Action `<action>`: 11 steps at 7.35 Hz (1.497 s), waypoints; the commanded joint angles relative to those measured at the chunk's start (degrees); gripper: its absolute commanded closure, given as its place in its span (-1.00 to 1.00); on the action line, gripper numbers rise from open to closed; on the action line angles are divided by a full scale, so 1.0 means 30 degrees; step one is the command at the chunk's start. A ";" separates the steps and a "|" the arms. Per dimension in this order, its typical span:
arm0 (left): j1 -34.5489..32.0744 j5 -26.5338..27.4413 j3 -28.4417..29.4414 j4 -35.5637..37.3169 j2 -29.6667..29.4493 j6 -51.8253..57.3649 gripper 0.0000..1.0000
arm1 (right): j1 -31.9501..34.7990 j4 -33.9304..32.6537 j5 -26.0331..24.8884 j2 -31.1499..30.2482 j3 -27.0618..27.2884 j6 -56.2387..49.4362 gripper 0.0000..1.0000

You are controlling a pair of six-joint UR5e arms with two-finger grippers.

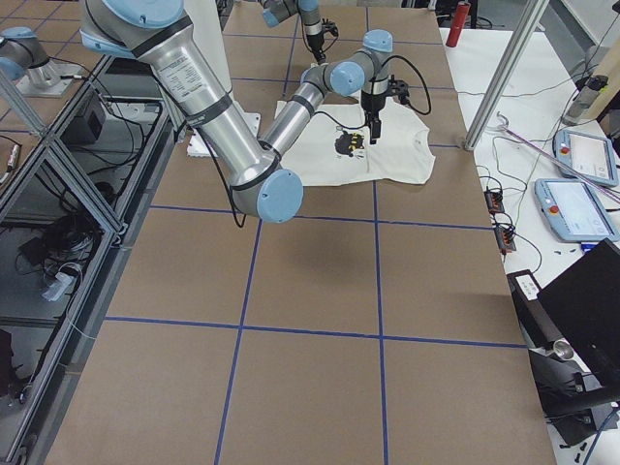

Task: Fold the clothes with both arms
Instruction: 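Fold the held sleeve across the shirt with the left gripper while the right gripper withdraws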

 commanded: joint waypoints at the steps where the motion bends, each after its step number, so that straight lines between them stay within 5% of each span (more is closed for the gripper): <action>1: -0.3176 -0.0629 0.0160 0.3485 -0.4117 0.2860 1.00 | 0.0073 -0.0086 0.0281 -0.2786 0.2068 -0.0029 -1.00; 3: -0.5671 -0.3519 0.2259 0.4932 -0.9121 0.3689 1.00 | 0.0103 0.0059 0.0370 -0.5511 0.4120 0.0000 -1.00; 7: -0.4634 -0.3915 1.3610 0.3426 -2.1253 0.0281 1.00 | 0.0103 0.0119 0.0370 -0.6403 0.4539 0.0000 -1.00; 8: -0.3873 -0.3827 1.6132 0.1267 -2.2581 -0.1302 1.00 | 0.0103 0.0119 0.0370 -0.6374 0.4539 0.0029 -1.00; 11: -0.2111 -0.1838 1.9279 -0.1990 -2.2915 -0.2250 1.00 | 0.0074 0.0119 0.0341 -0.6169 0.4451 0.0175 -1.00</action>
